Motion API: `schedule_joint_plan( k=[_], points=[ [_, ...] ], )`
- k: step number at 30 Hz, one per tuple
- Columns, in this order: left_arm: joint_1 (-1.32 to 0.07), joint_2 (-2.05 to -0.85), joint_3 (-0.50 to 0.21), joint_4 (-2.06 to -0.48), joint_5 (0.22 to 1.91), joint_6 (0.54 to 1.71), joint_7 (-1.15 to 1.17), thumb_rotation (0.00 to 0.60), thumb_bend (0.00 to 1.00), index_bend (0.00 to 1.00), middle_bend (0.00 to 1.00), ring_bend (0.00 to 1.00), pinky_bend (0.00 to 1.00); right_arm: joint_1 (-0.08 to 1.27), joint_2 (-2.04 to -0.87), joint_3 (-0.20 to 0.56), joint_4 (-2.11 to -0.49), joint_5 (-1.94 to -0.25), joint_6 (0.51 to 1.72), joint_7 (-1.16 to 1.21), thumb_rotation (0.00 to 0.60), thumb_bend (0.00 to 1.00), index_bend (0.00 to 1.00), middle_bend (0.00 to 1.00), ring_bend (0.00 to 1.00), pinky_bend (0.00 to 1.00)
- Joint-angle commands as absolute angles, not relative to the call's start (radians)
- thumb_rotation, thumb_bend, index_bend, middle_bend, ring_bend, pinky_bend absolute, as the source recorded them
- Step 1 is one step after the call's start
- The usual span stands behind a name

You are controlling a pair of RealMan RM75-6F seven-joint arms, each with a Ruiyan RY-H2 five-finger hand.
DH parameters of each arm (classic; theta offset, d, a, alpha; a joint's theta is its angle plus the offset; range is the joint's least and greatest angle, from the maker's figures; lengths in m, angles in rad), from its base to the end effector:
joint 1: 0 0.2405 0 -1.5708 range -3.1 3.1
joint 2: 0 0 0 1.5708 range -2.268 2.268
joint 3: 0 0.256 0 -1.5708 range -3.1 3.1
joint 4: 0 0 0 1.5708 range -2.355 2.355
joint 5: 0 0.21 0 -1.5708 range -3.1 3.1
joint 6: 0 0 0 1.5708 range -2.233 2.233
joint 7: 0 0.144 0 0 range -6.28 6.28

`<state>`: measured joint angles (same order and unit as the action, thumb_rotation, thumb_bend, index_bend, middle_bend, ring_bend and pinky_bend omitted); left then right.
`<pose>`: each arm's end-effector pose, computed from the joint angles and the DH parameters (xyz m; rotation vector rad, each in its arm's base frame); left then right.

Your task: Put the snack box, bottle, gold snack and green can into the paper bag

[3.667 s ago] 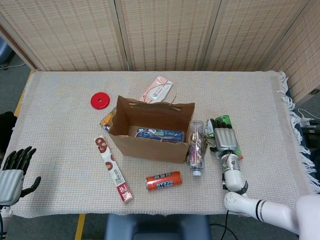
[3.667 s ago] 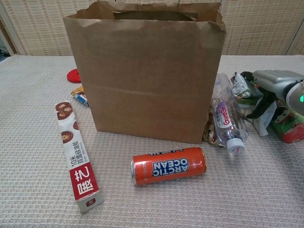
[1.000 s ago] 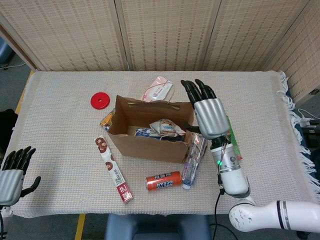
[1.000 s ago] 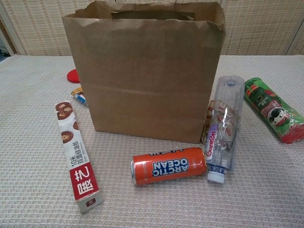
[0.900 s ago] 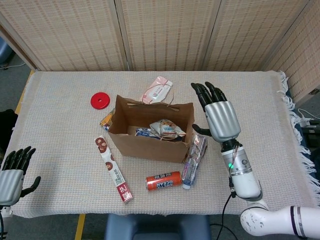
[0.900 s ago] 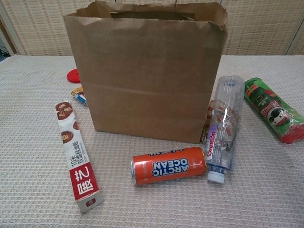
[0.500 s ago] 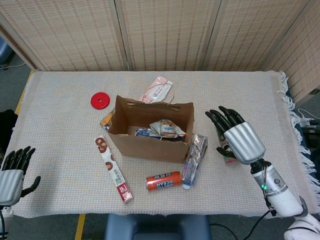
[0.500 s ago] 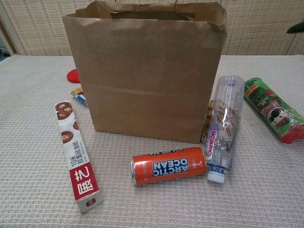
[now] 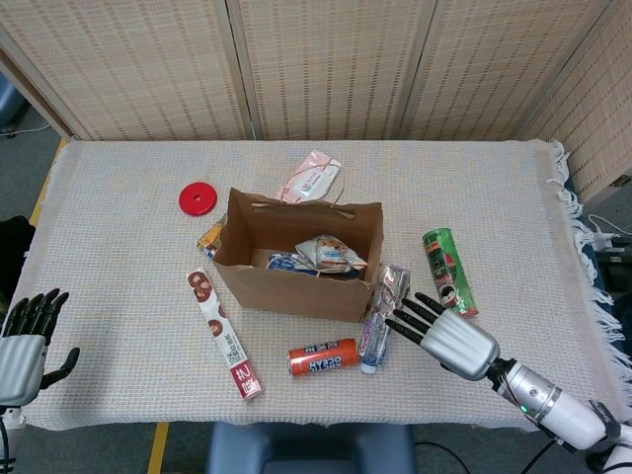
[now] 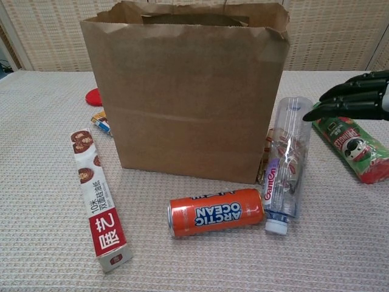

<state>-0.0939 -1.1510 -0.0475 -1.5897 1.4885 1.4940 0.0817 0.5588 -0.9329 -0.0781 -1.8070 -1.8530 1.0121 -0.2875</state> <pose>-0.3122 0.1835 0.1524 -1.3981 -0.8436 -0.8581 -0.1962 -0.2357 0.1094 2.3284 -0.3271 0.6899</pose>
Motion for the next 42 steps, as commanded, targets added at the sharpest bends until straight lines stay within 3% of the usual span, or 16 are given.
schedule_joint_plan(
  k=[1,12,27,35,42],
  points=[
    [-0.094,-1.15,-0.047,-1.59,1.489,1.494,0.08,0.6,0.35,0.0,0.0,0.0,0.0,0.584,-0.979,-0.06,-1.802,-1.83,0.956,-0.357,0.6,0.02,0.0,0.09,0.03,0.11],
    [-0.095,-1.149,-0.047,-1.588,1.491,1.492,0.073,0.6,0.35,0.0,0.0,0.0,0.0,0.661,-1.088,0.019,-1.793,-1.675,0.788,-0.528,0.6,0.02,0.0,0.09,0.06,0.11],
    [-0.097,-1.145,-0.044,-1.583,1.498,1.489,0.056,0.6,0.35,0.0,0.0,0.0,0.0,0.713,-1.232,0.027,-1.73,-1.508,0.691,-0.757,0.6,0.02,0.06,0.11,0.09,0.15],
    [-0.097,-1.144,-0.043,-1.581,1.5,1.489,0.051,0.6,0.35,0.0,0.0,0.0,0.0,0.723,-1.287,0.01,-1.7,-1.459,0.701,-0.845,0.6,0.06,0.21,0.24,0.21,0.26],
    [-0.097,-1.144,-0.043,-1.582,1.499,1.489,0.051,0.6,0.35,0.0,0.0,0.0,0.0,0.713,-1.262,-0.01,-1.715,-1.469,0.753,-0.856,0.6,0.24,0.52,0.48,0.49,0.53]
  ],
)
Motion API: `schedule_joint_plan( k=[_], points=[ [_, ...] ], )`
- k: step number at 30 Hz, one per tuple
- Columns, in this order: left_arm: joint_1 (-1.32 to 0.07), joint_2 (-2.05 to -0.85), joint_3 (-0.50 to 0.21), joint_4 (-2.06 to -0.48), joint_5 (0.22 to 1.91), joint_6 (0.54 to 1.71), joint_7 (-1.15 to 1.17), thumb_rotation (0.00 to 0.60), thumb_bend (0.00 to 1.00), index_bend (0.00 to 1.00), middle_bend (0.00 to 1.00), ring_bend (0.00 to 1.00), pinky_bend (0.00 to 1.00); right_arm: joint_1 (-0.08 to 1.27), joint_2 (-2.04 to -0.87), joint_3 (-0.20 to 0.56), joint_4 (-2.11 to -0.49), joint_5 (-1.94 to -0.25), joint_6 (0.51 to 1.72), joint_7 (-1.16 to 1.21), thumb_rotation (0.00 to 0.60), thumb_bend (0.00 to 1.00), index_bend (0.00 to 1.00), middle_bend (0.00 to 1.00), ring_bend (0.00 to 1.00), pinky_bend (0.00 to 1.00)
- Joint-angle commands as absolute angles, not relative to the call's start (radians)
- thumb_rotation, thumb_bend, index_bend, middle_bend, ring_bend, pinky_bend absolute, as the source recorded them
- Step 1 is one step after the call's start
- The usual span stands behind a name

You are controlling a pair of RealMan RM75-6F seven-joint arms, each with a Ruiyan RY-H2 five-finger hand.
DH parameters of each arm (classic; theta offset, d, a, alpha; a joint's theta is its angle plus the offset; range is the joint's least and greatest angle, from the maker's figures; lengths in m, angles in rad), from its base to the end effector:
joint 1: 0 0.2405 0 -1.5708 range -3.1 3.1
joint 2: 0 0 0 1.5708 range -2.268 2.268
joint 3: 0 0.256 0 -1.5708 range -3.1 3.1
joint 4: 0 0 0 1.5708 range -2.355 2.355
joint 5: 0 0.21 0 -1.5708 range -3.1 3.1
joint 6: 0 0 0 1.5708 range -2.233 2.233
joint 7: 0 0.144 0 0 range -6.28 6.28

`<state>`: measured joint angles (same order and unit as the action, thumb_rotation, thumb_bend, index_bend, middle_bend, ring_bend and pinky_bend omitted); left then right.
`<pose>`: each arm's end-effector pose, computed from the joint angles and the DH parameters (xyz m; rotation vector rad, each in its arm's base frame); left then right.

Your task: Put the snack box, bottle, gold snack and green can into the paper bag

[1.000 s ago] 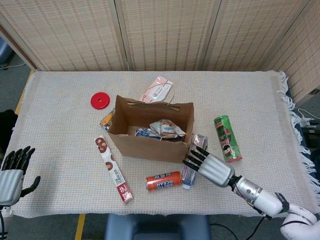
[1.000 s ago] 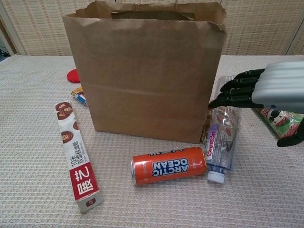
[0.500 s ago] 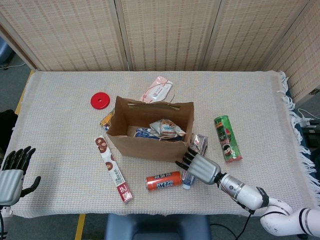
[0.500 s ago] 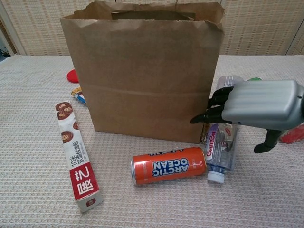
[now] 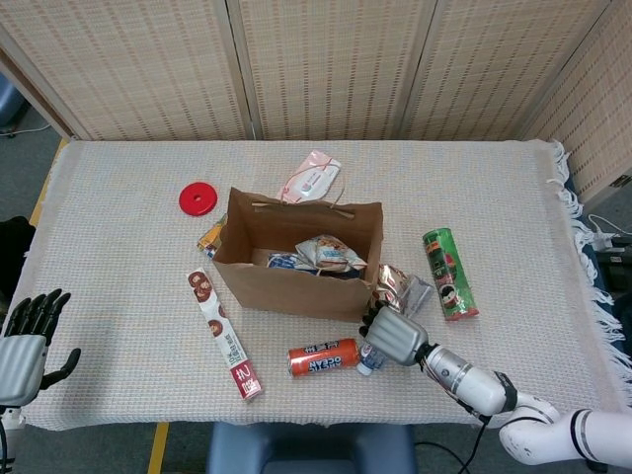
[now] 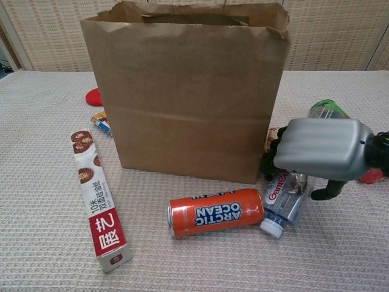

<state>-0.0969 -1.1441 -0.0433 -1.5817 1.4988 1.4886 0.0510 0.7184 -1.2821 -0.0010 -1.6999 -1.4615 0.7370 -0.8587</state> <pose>-0.3131 0.1838 0.1535 -1.4078 -0.8557 -0.8719 -0.1674 -0.2737 0.0024 2.4192 -0.0503 0.4347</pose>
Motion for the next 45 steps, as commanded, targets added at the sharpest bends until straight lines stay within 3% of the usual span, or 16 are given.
schedule_joint_plan(
  k=[1,11,21,28,30,34,42,45],
  points=[
    [-0.097,-1.144,-0.043,-1.582,1.499,1.489,0.051,0.6,0.35,0.0,0.0,0.0,0.0,0.71,-1.251,-0.013,-1.723,-1.474,0.761,-0.852,0.6,0.24,0.54,0.49,0.5,0.54],
    [-0.096,-1.146,-0.044,-1.583,1.498,1.492,0.059,0.6,0.35,0.0,0.0,0.0,0.0,0.656,-1.065,0.005,-1.882,-1.575,0.952,-0.76,0.6,0.25,0.59,0.52,0.51,0.54],
    [-0.095,-1.149,-0.045,-1.586,1.495,1.493,0.068,0.6,0.35,0.0,0.0,0.0,0.0,0.641,-0.954,0.179,-2.007,-1.577,1.17,-0.647,0.6,0.25,0.58,0.52,0.51,0.54],
    [-0.095,-1.148,-0.045,-1.585,1.495,1.492,0.067,0.6,0.35,0.0,0.0,0.0,0.0,0.672,-0.943,0.277,-2.036,-1.5,1.202,-0.699,0.6,0.25,0.58,0.52,0.51,0.54],
    [-0.095,-1.148,-0.045,-1.585,1.496,1.492,0.065,0.6,0.35,0.0,0.0,0.0,0.0,0.726,-0.957,0.331,-2.042,-1.383,1.16,-0.793,0.6,0.25,0.58,0.52,0.51,0.54],
    [-0.096,-1.147,-0.044,-1.584,1.498,1.491,0.06,0.6,0.35,0.0,0.0,0.0,0.0,0.81,-1.025,0.358,-2.044,-1.223,1.116,-0.956,0.6,0.25,0.57,0.52,0.51,0.54],
    [-0.098,-1.143,-0.043,-1.58,1.501,1.487,0.044,0.6,0.35,0.0,0.0,0.0,0.0,0.957,-1.214,0.332,-1.949,-1.048,1.115,-1.206,0.6,0.25,0.56,0.52,0.51,0.54],
    [-0.098,-1.142,-0.042,-1.578,1.502,1.486,0.039,0.6,0.35,0.0,0.0,0.0,0.0,0.982,-1.264,0.314,-1.926,-1.031,1.136,-1.241,0.6,0.25,0.46,0.51,0.45,0.5]
  ],
)
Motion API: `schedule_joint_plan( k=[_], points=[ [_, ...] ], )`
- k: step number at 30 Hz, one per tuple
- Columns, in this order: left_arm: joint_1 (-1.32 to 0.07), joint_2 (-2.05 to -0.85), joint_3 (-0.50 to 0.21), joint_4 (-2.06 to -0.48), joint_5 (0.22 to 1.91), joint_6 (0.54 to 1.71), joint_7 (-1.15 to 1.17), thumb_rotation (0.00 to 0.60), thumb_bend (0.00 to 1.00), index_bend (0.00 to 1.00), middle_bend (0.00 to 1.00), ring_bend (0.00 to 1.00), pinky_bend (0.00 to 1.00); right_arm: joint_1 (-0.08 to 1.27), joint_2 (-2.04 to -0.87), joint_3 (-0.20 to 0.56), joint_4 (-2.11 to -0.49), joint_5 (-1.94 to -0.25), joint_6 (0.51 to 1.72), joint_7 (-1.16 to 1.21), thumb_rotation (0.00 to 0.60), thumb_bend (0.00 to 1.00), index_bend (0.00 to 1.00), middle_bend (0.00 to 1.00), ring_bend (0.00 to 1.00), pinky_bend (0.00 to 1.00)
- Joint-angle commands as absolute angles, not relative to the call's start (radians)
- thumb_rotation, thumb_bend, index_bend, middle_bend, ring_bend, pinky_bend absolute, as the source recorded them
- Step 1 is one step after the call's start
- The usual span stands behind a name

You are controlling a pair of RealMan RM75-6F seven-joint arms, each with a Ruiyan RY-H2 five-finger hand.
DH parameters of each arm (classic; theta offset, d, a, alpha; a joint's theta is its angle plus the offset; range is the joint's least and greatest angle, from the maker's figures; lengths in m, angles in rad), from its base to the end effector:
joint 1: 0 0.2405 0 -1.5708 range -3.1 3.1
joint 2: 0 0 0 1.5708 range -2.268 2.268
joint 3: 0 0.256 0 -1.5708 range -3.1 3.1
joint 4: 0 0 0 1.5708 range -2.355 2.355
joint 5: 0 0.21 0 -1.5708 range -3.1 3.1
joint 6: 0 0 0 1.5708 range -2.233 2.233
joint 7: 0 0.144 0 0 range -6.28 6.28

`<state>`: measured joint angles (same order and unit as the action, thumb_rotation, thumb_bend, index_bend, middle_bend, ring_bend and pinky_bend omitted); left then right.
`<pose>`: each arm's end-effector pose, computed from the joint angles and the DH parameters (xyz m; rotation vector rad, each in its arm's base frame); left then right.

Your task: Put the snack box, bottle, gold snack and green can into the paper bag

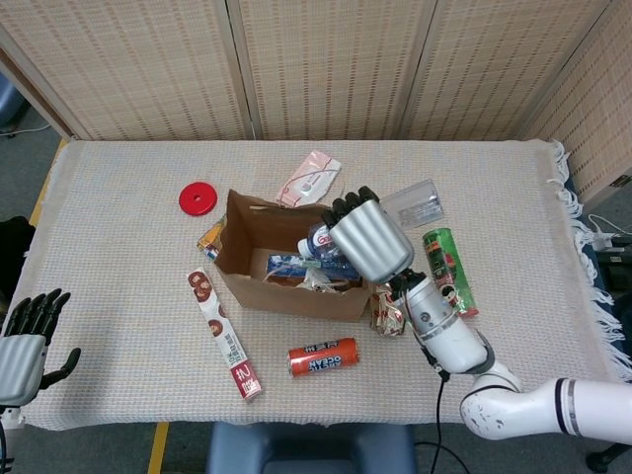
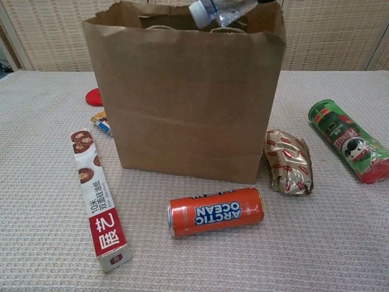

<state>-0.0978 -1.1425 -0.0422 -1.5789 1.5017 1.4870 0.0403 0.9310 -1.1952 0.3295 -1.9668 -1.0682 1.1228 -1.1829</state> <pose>-0.3135 0.1839 0.1538 -1.4099 -0.8606 -0.8772 -0.0071 -0.3390 0.1088 1.8209 0.0573 0.8207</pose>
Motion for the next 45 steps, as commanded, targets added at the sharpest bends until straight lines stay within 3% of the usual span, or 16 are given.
schedule_joint_plan(
  k=[1,3,7,11,20,33,36,40,45],
  points=[
    [-0.098,-1.142,-0.042,-1.577,1.502,1.486,0.037,0.6,0.35,0.0,0.0,0.0,0.0,0.987,-1.276,0.309,-1.921,-1.028,1.145,-1.254,0.6,0.24,0.41,0.49,0.42,0.48],
    [-0.099,-1.142,-0.042,-1.577,1.503,1.486,0.036,0.6,0.35,0.0,0.0,0.0,0.0,0.996,-1.294,0.301,-1.917,-1.018,1.166,-1.277,0.6,0.18,0.22,0.38,0.3,0.39],
    [-0.099,-1.141,-0.041,-1.576,1.504,1.485,0.034,0.6,0.35,0.0,0.0,0.0,0.0,1.004,-1.307,0.3,-1.922,-0.999,1.215,-1.307,0.6,0.08,0.01,0.21,0.15,0.26],
    [-0.099,-1.142,-0.041,-1.577,1.503,1.486,0.036,0.6,0.35,0.0,0.0,0.0,0.0,0.998,-1.29,0.305,-1.943,-0.994,1.253,-1.299,0.6,0.03,0.0,0.14,0.09,0.22],
    [-0.097,-1.143,-0.041,-1.578,1.503,1.489,0.041,0.6,0.35,0.0,0.0,0.0,0.0,0.929,-1.181,0.267,-2.004,-1.056,1.291,-1.19,0.6,0.02,0.0,0.13,0.09,0.22],
    [-0.096,-1.147,-0.043,-1.583,1.498,1.492,0.061,0.6,0.35,0.0,0.0,0.0,0.0,0.616,-0.934,0.064,-1.995,-1.345,1.372,-0.697,0.6,0.02,0.0,0.13,0.09,0.21],
    [-0.096,-1.148,-0.044,-1.585,1.497,1.493,0.069,0.6,0.35,0.0,0.0,0.0,0.0,0.565,-0.933,0.024,-2.027,-1.277,1.324,-0.6,0.6,0.02,0.0,0.13,0.08,0.18],
    [-0.095,-1.15,-0.045,-1.587,1.496,1.495,0.075,0.6,0.35,0.0,0.0,0.0,0.0,0.555,-0.958,-0.005,-2.051,-1.154,1.213,-0.559,0.6,0.0,0.0,0.05,0.0,0.06],
    [-0.094,-1.15,-0.045,-1.586,1.495,1.495,0.071,0.6,0.35,0.0,0.0,0.0,0.0,0.548,-1.094,-0.024,-1.988,-1.094,1.175,-0.606,0.6,0.0,0.0,0.02,0.0,0.03]
  ],
)
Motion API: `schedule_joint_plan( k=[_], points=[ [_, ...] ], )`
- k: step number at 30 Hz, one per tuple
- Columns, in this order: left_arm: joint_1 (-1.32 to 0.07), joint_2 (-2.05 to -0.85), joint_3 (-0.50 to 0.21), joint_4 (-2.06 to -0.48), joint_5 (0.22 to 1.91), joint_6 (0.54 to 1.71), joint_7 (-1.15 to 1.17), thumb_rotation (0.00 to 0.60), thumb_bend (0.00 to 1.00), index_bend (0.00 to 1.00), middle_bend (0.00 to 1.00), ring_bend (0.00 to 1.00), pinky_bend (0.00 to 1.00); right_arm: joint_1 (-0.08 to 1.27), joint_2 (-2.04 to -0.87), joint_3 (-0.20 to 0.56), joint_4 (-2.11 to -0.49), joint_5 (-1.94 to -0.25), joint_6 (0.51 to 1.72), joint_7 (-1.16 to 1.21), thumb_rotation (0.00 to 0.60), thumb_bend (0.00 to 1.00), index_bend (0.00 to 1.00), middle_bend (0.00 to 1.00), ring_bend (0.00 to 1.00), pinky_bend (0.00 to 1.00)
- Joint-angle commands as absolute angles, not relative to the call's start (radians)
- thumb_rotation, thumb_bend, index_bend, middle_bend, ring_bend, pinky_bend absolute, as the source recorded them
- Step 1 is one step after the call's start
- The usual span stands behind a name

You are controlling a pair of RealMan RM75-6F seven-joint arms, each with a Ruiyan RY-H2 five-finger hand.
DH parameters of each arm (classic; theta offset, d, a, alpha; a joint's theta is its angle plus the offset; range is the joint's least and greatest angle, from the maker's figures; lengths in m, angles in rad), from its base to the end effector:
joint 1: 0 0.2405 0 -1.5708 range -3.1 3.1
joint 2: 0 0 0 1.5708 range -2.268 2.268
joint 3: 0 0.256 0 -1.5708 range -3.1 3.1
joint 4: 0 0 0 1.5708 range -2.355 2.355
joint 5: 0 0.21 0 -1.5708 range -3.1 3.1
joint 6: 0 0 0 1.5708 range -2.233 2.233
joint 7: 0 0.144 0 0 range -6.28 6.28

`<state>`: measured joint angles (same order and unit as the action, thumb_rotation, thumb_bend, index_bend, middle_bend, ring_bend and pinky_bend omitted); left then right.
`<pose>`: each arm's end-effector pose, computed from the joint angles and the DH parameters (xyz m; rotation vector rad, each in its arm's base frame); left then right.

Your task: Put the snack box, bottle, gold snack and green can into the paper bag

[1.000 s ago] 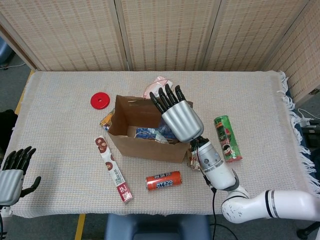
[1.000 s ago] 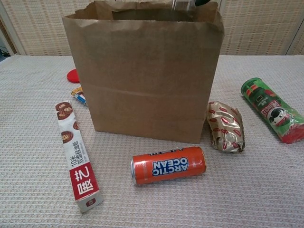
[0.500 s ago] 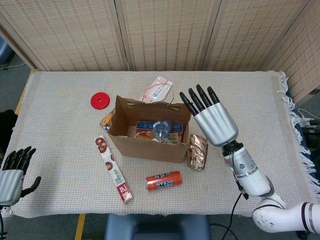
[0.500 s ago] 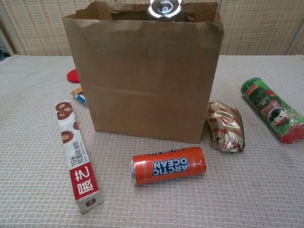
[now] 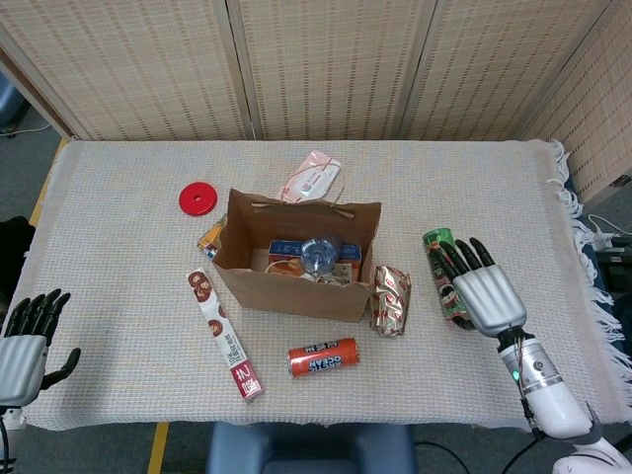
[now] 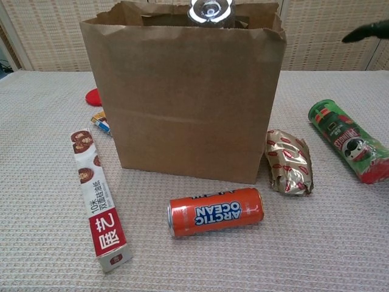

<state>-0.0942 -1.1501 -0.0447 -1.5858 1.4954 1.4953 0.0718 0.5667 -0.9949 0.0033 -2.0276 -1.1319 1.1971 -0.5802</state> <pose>-0.3122 0.1831 0.1524 -1.4029 -0.8451 -0.8648 -0.1894 -0.2654 0.1263 1.7954 -0.7454 0.6553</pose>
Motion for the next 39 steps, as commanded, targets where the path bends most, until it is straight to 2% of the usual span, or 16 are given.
schedule_joint_plan(
  k=[1,6,15,24,33,39],
  points=[
    [-0.095,-1.15,-0.045,-1.585,1.495,1.494,0.07,0.6,0.35,0.0,0.0,0.0,0.0,0.545,-1.122,-0.028,-1.974,-1.091,1.178,-0.62,0.6,0.0,0.0,0.02,0.0,0.03],
    [-0.095,-1.148,-0.044,-1.583,1.497,1.492,0.063,0.6,0.35,0.0,0.0,0.0,0.0,0.532,-1.249,-0.04,-1.91,-1.085,1.198,-0.693,0.6,0.0,0.0,0.02,0.0,0.03],
    [-0.096,-1.146,-0.042,-1.58,1.502,1.491,0.053,0.6,0.35,0.0,0.0,0.0,0.0,0.514,-1.387,-0.031,-1.826,-1.061,1.242,-0.783,0.6,0.0,0.0,0.02,0.0,0.03],
    [-0.097,-1.146,-0.042,-1.578,1.503,1.491,0.049,0.6,0.35,0.0,0.0,0.0,0.0,0.475,-1.523,-0.046,-1.704,-1.124,1.296,-0.797,0.6,0.07,0.07,0.08,0.05,0.07],
    [-0.096,-1.145,-0.041,-1.576,1.506,1.492,0.045,0.6,0.35,0.0,0.0,0.0,0.0,0.478,-1.556,-0.037,-1.674,-1.123,1.248,-0.804,0.6,0.07,0.06,0.08,0.06,0.07],
    [-0.097,-1.146,-0.041,-1.576,1.506,1.492,0.046,0.6,0.35,0.0,0.0,0.0,0.0,0.49,-1.604,0.014,-1.636,-1.084,1.249,-0.841,0.6,0.07,0.03,0.08,0.06,0.07]
  ],
)
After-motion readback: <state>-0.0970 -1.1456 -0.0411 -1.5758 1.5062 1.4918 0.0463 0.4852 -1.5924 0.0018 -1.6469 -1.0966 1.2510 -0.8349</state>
